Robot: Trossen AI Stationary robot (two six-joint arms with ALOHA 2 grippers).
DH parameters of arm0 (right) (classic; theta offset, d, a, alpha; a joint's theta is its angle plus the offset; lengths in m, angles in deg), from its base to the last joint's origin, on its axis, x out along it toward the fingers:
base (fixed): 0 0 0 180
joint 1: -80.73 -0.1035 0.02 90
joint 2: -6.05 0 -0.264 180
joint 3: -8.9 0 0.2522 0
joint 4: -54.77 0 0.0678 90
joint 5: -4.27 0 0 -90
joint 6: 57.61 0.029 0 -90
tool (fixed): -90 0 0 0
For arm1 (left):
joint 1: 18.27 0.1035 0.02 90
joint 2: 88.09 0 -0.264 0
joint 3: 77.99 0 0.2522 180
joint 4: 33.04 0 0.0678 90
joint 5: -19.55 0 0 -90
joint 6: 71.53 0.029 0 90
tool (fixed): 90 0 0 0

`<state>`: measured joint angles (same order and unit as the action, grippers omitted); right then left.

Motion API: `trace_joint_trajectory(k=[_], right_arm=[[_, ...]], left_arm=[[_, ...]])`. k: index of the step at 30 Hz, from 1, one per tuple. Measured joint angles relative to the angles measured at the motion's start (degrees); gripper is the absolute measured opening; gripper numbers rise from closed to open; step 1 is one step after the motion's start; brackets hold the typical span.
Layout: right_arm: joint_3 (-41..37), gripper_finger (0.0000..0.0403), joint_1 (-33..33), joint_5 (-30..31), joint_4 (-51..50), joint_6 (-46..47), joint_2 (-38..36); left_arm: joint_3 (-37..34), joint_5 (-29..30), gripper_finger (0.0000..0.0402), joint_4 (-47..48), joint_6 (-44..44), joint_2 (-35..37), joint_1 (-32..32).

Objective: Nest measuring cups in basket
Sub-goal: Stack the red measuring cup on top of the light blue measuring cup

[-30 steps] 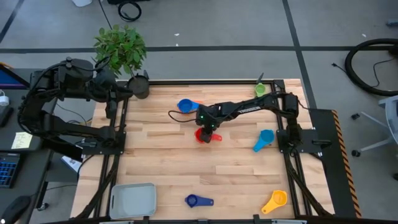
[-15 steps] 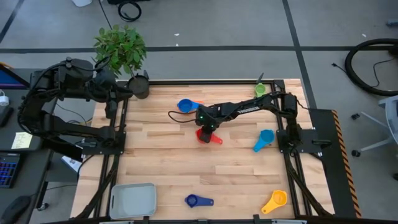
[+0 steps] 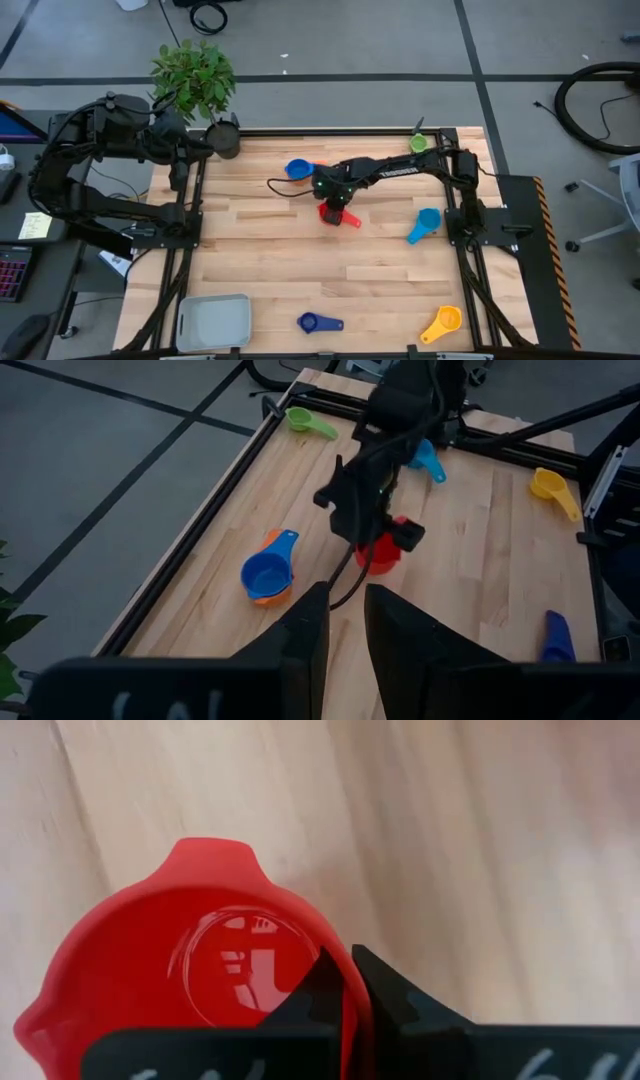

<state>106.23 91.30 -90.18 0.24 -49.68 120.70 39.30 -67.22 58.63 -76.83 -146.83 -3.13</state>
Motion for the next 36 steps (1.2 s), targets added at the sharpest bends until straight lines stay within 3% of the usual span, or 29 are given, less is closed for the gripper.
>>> trace_joint_trajectory(k=[13, 24, 36], right_arm=[[19.6, 0.0014, 7.1, -1.9, -9.6, -8.3, 0.0], [24.9, 0.0013, 10.2, -5.3, -8.7, -11.6, 0.6], [25.3, 0.0013, 12.2, -5.6, -3.4, -11.6, 0.6]], left_arm=[[0.0, 0.0, 0.0073, 0.0, -0.1, 0.0, 0.0], [0.0, 0.0, 0.0073, -0.2, -0.1, 0.0, 0.0], [0.0, 1.1, 0.0073, -2.0, -1.6, -0.1, 0.0]])
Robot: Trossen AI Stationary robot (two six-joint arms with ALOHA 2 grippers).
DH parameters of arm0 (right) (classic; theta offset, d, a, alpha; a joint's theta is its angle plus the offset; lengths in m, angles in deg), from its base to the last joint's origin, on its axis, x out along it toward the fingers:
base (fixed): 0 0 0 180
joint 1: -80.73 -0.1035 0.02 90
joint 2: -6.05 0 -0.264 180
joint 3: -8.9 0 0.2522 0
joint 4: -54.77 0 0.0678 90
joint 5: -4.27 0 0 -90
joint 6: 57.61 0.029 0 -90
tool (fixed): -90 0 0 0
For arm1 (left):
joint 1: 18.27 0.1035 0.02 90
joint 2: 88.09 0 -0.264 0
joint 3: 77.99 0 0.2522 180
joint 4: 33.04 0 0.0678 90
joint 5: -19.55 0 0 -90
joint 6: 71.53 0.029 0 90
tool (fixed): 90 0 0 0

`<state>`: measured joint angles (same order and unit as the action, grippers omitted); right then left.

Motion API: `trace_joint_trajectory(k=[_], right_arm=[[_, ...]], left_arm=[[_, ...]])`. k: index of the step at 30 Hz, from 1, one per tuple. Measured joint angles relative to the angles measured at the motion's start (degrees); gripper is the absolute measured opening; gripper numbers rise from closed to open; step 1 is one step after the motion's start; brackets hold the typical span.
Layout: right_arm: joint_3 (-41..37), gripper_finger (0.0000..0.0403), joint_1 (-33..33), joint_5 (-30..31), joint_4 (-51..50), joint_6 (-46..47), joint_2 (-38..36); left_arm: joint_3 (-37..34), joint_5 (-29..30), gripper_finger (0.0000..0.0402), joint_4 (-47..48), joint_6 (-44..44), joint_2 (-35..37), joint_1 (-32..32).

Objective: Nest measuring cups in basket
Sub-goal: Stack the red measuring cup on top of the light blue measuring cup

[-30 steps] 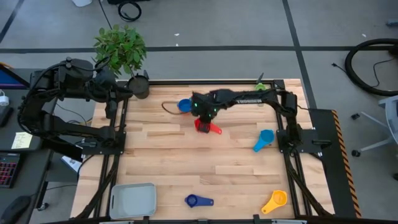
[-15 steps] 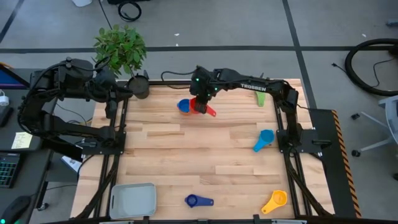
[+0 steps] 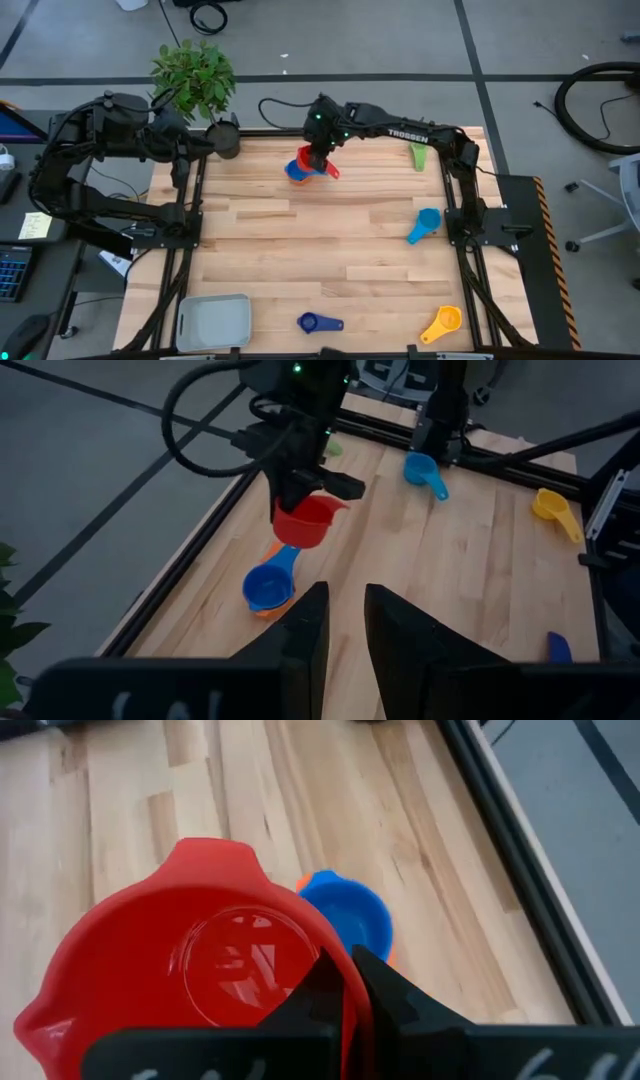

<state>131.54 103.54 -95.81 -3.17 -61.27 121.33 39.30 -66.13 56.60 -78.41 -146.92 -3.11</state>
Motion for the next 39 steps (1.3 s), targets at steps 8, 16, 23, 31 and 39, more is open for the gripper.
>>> trace_joint_trajectory(k=[8, 16, 23, 31, 39], right_arm=[[0.0, 0.0013, 1.6, -0.7, 3.1, -0.5, 0.0], [0.0, 0.0013, 2.0, -1.9, 6.2, -2.1, 4.9], [3.2, 0.0013, 1.1, -2.0, 5.1, -2.6, 12.0], [15.3, 0.0013, -0.2, 0.9, -1.8, -4.7, 21.2], [25.3, 0.0013, -0.5, 2.4, -11.5, -8.1, 25.0]], left_arm=[[0.0, 0.2, 0.0073, -1.9, -1.1, 0.0, 0.0], [0.0, 0.4, 0.0073, -1.9, -3.2, 0.0, 0.0], [0.0, 0.6, 0.0073, -1.8, -3.4, 0.0, 0.0], [0.0, 0.6, 0.0073, -1.8, -4.6, 0.0, 0.0], [0.0, 0.6, 0.0073, -1.8, -4.5, 0.0, 0.0]])
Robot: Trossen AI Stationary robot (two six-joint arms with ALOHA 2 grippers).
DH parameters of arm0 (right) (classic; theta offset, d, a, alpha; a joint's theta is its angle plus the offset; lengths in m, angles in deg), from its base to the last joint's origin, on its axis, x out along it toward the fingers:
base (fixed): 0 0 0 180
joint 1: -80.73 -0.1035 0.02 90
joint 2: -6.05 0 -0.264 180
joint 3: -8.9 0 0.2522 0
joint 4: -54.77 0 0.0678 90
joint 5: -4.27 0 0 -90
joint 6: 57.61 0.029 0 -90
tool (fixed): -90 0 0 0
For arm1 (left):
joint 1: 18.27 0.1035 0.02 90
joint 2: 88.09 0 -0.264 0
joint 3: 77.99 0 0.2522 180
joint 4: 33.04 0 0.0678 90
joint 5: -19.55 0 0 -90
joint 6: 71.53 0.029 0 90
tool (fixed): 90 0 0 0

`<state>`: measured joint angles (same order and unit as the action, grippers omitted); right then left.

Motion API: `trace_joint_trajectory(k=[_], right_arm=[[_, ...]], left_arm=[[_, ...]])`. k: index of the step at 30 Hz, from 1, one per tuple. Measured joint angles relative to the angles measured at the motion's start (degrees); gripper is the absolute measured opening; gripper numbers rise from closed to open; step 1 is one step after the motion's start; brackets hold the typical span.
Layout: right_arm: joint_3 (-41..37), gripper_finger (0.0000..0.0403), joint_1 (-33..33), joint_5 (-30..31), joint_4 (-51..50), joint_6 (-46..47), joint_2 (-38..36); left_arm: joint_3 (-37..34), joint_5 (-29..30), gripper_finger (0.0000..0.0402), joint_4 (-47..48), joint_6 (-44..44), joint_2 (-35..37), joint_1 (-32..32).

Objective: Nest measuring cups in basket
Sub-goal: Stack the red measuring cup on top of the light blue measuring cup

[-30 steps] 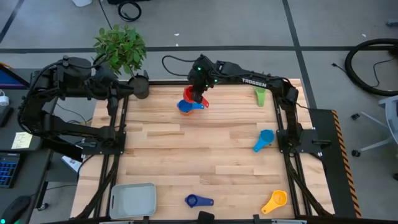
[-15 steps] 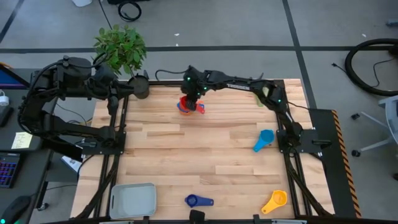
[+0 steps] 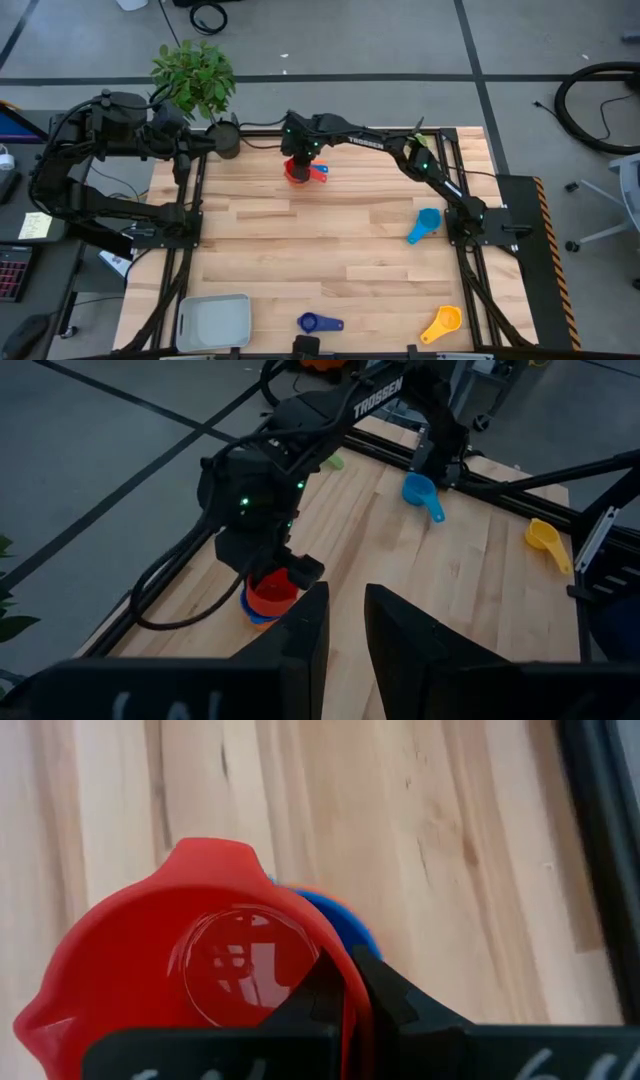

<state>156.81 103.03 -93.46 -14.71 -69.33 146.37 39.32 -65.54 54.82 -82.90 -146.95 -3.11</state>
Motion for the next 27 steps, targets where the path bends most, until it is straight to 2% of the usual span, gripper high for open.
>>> trace_joint_trajectory(k=[7, 27], right_arm=[[0.0, 0.0013, 0.9, -2.2, -3.2, -1.8, -0.7], [-1.0, 0.0013, 0.8, -0.7, -1.6, -4.9, 1.2]], left_arm=[[0.0, 0.0, 0.0073, 0.0, 0.0, 0.0, 0.0], [0.0, 0.0, 0.0073, 0.0, 0.0, 0.0, 0.0]])
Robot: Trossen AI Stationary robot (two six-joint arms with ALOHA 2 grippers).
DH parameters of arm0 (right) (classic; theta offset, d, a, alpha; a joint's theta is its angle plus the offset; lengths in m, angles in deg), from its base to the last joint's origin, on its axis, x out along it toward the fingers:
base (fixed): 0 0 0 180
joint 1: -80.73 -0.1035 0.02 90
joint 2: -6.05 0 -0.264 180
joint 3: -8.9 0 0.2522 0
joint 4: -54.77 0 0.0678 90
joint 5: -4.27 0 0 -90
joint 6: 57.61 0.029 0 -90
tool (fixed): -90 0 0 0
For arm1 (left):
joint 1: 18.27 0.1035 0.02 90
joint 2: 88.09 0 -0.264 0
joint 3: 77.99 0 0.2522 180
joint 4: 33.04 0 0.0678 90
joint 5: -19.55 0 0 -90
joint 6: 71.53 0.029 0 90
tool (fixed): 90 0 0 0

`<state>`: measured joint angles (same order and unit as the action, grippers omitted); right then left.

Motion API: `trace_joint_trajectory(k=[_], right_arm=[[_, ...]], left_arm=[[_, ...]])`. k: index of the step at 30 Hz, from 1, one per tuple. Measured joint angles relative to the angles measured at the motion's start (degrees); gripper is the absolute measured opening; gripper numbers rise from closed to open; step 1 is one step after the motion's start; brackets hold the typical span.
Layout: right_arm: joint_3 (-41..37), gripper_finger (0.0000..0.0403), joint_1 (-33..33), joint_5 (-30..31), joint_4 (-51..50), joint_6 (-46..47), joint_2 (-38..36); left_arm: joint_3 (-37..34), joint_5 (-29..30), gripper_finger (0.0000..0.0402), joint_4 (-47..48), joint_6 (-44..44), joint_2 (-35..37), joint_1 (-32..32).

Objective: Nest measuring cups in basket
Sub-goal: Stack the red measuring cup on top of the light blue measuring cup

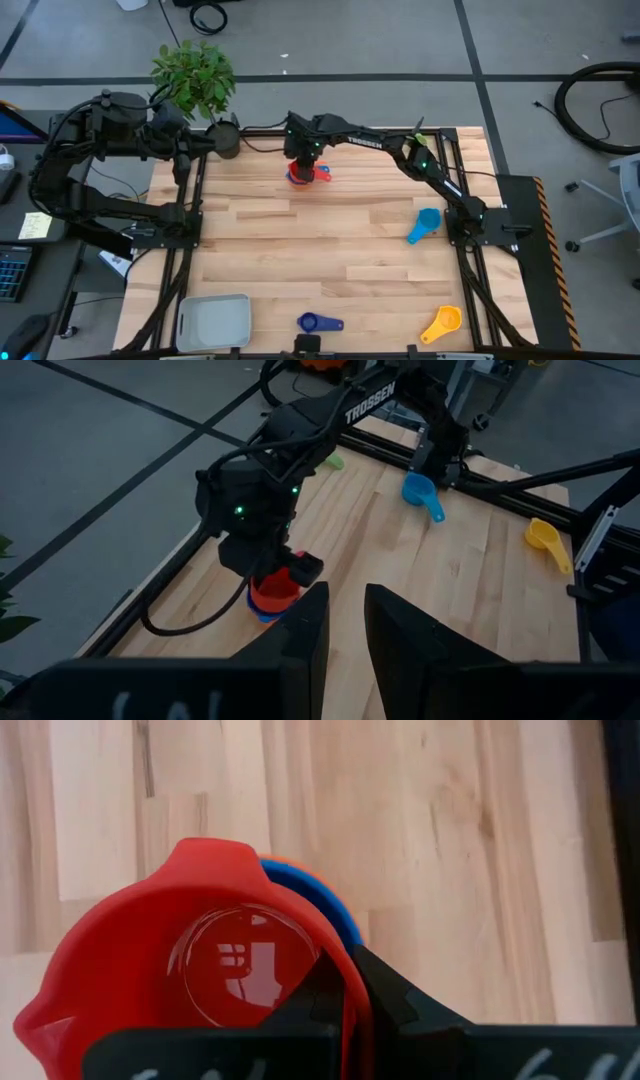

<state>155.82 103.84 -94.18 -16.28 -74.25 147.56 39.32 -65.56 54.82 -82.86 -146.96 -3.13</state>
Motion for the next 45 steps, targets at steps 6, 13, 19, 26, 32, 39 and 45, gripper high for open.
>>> trace_joint_trajectory(k=[6, 13, 19, 26, 32, 39, 45], right_arm=[[0.0, 0.0035, 0.0, -0.5, -0.4, -0.1, 0.0], [0.0, 0.0066, -0.2, -0.6, -0.4, -0.1, 0.0], [0.0, 0.0069, -0.7, -2.1, -0.7, 0.0, 0.0], [0.0, 0.0071, -1.2, -1.7, -0.9, -0.1, -0.2], [1.8, 0.0071, -1.2, 1.3, -1.9, -0.5, -1.5], [1.8, 0.0071, -1.2, 1.2, -2.4, -0.6, -2.5], [1.8, 0.0071, -1.2, 1.1, -2.9, -0.7, -2.7]], left_arm=[[0.0, 0.0, 0.0073, 0.0, 0.0, 0.0, 0.0], [0.0, 0.0, 0.0073, 0.0, 0.0, 0.0, 0.0], [0.0, 0.0, 0.0073, 0.0, 0.0, 0.0, 0.0], [0.0, 0.0, 0.0073, 0.0, 0.0, 0.0, 0.0], [0.0, 0.0, 0.0073, 0.4, 0.0, 0.0, 0.0], [0.0, 0.0, 0.0073, 0.8, 0.2, 0.0, 0.0], [0.0, 0.0, 0.0073, 0.8, 0.1, 0.0, 0.0]])
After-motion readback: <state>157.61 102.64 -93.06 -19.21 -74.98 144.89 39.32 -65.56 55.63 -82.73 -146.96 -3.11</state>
